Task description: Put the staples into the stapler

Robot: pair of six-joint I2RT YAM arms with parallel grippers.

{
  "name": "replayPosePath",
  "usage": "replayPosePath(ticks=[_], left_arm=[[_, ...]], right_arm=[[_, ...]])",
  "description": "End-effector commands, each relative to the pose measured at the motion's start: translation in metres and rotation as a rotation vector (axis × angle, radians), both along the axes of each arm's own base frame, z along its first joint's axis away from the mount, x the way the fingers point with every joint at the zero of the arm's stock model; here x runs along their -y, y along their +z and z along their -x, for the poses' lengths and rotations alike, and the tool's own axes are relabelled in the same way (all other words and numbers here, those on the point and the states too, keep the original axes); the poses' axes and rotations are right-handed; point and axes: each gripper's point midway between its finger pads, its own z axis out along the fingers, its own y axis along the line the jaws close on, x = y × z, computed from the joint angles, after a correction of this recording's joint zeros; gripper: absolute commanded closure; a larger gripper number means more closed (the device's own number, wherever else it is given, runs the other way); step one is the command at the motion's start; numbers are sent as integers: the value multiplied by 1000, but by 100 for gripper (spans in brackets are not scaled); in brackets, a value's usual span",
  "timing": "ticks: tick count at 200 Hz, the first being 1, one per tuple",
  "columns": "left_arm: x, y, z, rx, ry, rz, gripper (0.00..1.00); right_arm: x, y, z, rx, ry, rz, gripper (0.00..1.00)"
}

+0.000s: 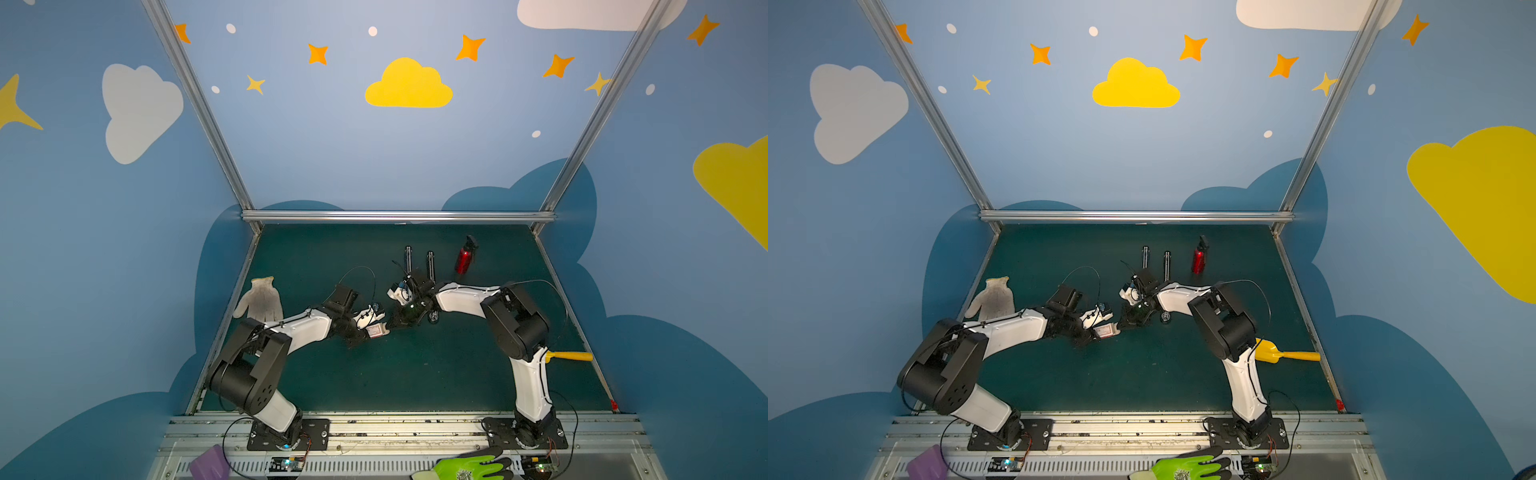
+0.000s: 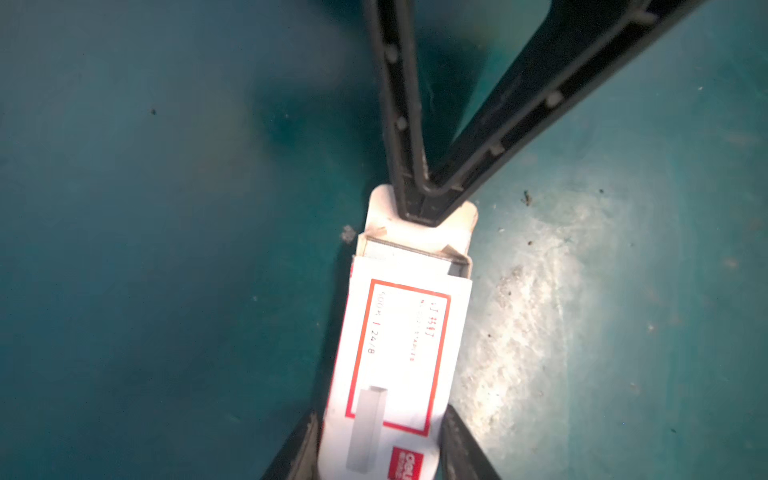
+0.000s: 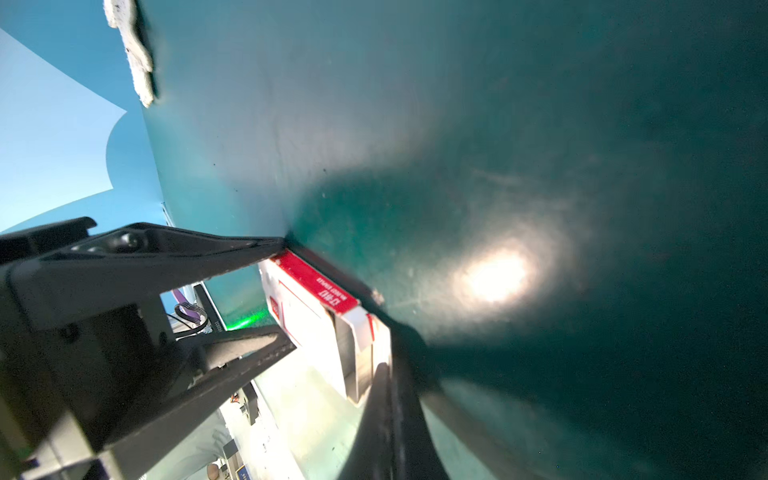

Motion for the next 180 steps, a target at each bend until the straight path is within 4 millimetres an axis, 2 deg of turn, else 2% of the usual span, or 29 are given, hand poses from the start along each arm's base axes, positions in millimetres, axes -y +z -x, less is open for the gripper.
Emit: replayPosePath(ticks=[1,79,146,180], left_arm=[[-11,-15,19,-83,-10,-60,56],[-13,-17,20,-84,-16,-71,60],[-14,-18,19,-84,-16,-84,60],[-21,-20,17,-67,-6,-126,59]], right_arm=[[9,8,-1,24,-10,13,100],[32,14,-11,72,-38,78,100],[40,6,-14,67,-44,111,100],[40,5,-13,62,-42,111,100]])
